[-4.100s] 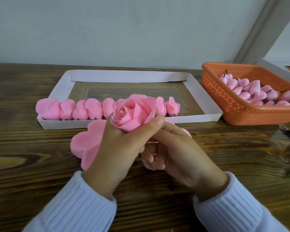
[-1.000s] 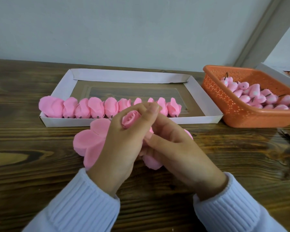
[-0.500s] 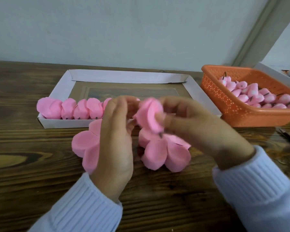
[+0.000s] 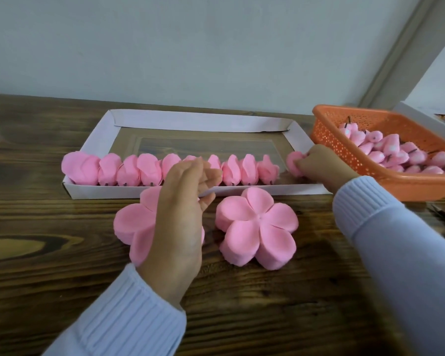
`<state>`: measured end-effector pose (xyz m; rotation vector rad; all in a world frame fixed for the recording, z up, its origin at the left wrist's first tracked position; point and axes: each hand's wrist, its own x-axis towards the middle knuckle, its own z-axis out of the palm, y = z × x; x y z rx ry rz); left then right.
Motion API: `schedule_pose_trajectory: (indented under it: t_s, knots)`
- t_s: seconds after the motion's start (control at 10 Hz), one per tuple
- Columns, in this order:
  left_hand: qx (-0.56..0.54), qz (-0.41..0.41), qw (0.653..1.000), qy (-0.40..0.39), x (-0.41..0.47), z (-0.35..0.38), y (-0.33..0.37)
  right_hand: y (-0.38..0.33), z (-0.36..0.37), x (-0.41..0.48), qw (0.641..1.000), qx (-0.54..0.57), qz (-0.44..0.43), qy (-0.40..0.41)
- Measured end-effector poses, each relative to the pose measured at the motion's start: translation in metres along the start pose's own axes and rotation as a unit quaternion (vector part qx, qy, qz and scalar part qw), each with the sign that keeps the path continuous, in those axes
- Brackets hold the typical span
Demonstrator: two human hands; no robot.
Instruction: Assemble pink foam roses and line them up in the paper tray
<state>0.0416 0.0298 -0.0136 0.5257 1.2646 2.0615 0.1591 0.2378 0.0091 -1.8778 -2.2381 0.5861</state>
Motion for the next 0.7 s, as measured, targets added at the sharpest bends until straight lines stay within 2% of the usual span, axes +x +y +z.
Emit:
schedule_pose_trajectory:
  t_s: [0.3,0.4,0.5,0.6,0.7]
  knots:
    - [0.002,-0.006,1.0,-0.004,-0.001,0.001,-0.001,-0.008,0.008,0.0,0.996,-0.03,-0.05,-0.06]
    - [0.007,-0.006,1.0,-0.008,-0.001,0.001,-0.001,-0.004,0.005,-0.001,0.996,-0.017,-0.062,-0.061]
    - [0.011,0.001,1.0,-0.01,-0.001,0.0,-0.002,0.001,-0.001,-0.002,0.994,-0.049,-0.079,-0.054]
    - [0.013,0.006,1.0,-0.013,-0.002,0.0,-0.002,0.001,-0.026,-0.012,0.989,-0.047,-0.13,0.05]
    - [0.016,0.002,1.0,-0.012,-0.001,-0.002,-0.003,0.019,-0.076,-0.029,0.96,0.125,-0.176,0.18]
